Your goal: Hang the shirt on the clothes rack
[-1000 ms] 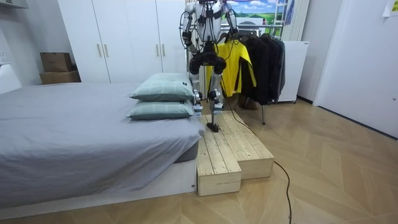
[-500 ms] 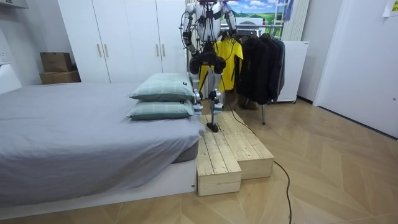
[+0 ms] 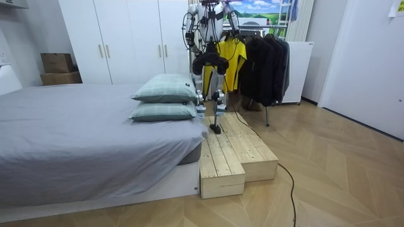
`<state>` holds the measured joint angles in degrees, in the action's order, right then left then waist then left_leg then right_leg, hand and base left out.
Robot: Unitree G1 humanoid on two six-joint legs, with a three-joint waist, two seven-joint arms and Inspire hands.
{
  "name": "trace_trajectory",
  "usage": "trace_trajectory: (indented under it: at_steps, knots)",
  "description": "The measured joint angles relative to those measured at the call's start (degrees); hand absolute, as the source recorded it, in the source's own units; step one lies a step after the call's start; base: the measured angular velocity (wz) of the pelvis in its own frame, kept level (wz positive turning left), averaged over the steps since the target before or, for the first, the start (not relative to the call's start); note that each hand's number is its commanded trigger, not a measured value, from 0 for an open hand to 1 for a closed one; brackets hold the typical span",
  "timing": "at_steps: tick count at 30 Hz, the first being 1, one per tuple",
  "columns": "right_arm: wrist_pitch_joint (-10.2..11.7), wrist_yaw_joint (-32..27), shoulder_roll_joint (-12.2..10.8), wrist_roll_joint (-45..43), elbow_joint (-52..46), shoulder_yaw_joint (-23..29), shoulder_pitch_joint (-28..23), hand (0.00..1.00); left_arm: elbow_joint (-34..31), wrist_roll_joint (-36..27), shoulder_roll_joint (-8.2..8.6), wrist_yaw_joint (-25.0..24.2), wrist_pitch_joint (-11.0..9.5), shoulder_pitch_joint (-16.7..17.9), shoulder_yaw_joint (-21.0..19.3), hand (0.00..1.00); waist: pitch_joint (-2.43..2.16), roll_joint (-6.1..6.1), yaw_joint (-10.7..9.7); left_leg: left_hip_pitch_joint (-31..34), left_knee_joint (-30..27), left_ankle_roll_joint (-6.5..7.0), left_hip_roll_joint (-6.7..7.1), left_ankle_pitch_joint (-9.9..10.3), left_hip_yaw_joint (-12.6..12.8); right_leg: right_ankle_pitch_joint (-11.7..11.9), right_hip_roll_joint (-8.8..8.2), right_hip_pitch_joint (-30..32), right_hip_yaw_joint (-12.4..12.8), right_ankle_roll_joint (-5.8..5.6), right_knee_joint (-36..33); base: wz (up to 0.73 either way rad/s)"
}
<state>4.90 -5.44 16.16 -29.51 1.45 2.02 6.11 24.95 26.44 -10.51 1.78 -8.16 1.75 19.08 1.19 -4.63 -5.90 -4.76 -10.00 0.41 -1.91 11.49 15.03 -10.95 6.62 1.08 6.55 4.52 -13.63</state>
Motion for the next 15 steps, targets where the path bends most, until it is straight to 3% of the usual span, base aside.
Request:
trace_trajectory:
  at_steps: [5,6,7,8,9,10,11,12,13,15]
  knots:
    - [0.00,0.02,-0.33,0.71,-0.25,-1.15,0.00,1.00,-0.18,0.00,0.13,-0.09,1.23,0.02,0.41,0.00,-0.06,-0.02,0.03,-0.35,0.09,-0.55,-0.46,0.34,0.29,0.13,0.07,0.11,-3.14,0.10,-1.07,-0.10]
    - [0.01,0.23,-0.47,2.03,0.08,-1.23,0.06,1.00,-0.13,-0.02,0.45,-0.10,1.90,0.03,0.39,0.00,0.17,0.71,0.55,-1.41,0.56,-0.62,-2.03,0.32,-1.63,-0.52,0.90,3.77,-6.94,-1.79,-6.83,-0.32]
    - [0.05,0.28,-0.60,2.58,0.12,-1.42,-0.03,1.00,-0.05,-0.03,0.33,-0.10,2.05,0.10,0.32,0.00,0.27,1.13,0.91,-1.56,0.52,-0.84,-2.71,0.46,-3.13,-1.21,0.63,5.54,-9.63,-2.24,-8.92,-0.71]
    - [0.08,0.48,-0.25,3.04,-0.02,-2.56,0.91,1.00,-0.19,-0.14,0.02,-0.01,2.07,0.28,-0.39,0.00,-0.31,0.20,1.98,-0.92,-0.59,-1.42,-2.60,1.05,-3.22,-1.12,-2.71,9.07,-11.85,-0.91,-5.82,-0.83]
    - [0.14,0.80,-0.27,3.57,0.00,-3.32,2.61,1.00,-0.03,-0.59,0.16,0.03,2.75,0.22,-1.42,0.00,-0.15,0.99,1.63,-0.15,-2.63,-3.27,-2.92,4.60,-4.10,1.76,-4.36,11.53,-14.55,0.58,-7.56,-0.64]
    - [0.04,0.82,-0.51,3.94,0.05,-3.42,2.47,1.00,0.02,-0.51,0.01,-0.13,3.32,0.30,-1.27,0.00,-0.34,1.52,0.96,-0.05,-2.92,-3.56,-3.48,5.24,-3.70,1.65,-4.47,11.08,-16.35,0.79,-8.09,-0.06]
    - [-0.52,0.93,-0.52,4.63,0.59,-3.41,1.84,1.00,-0.05,-0.56,0.20,-0.25,3.98,0.29,-0.91,0.00,-0.28,1.44,-0.33,-0.27,-2.29,-4.04,-3.48,5.34,-3.73,1.65,-4.39,10.07,-16.33,0.81,-7.77,0.41]
    - [-1.63,1.42,-0.51,4.97,0.96,-3.30,1.70,1.00,-0.19,-0.54,0.48,-0.39,3.99,0.29,-0.83,0.00,-0.08,0.87,-1.00,-0.42,-1.20,-4.12,-3.23,4.93,-3.53,1.69,-4.39,8.44,-14.79,0.87,-6.56,0.37]
    - [-1.85,1.54,-0.52,5.01,0.96,-3.12,1.73,1.00,-0.30,-0.48,0.57,-0.42,3.99,0.25,-0.82,0.00,0.02,0.67,-1.05,-0.26,-0.54,-4.44,-3.29,4.39,-3.35,1.69,-4.31,7.81,-14.29,0.86,-5.80,0.20]
    - [-1.78,2.10,-0.52,6.56,0.85,-2.95,2.05,1.00,-0.32,-0.39,0.82,-0.53,4.06,0.29,-0.79,0.00,-0.16,0.41,-0.31,-0.75,0.44,-3.35,-3.42,2.89,-2.74,1.85,-3.82,6.49,-14.52,0.96,-4.20,0.00]
